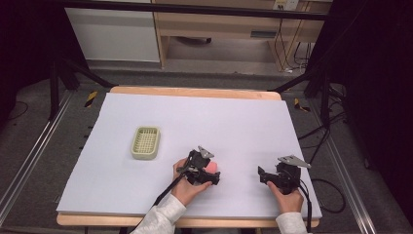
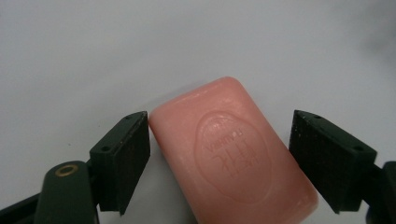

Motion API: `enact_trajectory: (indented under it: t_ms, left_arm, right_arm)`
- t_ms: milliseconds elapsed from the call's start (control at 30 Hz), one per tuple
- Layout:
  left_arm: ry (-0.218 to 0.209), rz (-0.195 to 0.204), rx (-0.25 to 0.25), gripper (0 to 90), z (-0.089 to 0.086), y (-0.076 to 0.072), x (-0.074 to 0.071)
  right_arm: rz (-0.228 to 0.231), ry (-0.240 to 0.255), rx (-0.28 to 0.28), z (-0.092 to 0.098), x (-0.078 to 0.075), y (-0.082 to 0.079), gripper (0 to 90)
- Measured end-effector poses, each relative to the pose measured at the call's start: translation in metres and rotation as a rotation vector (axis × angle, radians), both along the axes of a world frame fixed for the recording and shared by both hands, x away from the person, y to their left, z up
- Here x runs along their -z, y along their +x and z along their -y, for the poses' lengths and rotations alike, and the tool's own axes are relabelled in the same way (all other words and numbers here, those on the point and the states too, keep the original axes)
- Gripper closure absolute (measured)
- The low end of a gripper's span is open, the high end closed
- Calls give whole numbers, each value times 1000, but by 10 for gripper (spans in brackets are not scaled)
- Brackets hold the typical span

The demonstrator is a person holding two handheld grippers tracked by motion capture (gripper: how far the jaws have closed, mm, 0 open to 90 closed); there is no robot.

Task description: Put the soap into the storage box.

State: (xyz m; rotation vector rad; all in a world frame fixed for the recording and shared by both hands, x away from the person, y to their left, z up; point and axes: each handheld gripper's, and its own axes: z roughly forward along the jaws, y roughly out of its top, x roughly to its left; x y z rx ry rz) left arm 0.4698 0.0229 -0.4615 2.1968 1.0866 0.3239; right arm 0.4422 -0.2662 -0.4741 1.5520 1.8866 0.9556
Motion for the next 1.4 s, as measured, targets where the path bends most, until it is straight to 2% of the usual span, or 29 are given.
enact_trajectory:
  t_ms: [300,500,600,733,1000,1100,1400]
  left_arm:
    - [-14,-25,14,246,-2,0,-2]
    - [-7,-23,23,302,-3,-3,-4]
    - [-8,-15,20,293,-1,-2,-3]
    - [3,-35,15,233,3,1,-3]
    - [49,-48,-9,273,8,5,-1]
    - [43,-72,-19,273,8,7,1]
    - [52,-88,-29,271,10,8,4]
  right_arm:
    - [3,-4,-3,0,0,1,87]
    - [-2,-4,-3,0,0,1,87]
    - [-1,-3,-4,0,0,1,87]
    - [-3,-3,-4,0,0,1,87]
    - [-9,3,-7,0,1,1,87]
    - [-13,5,-7,0,1,1,87]
    - [-16,3,-10,0,1,1,87]
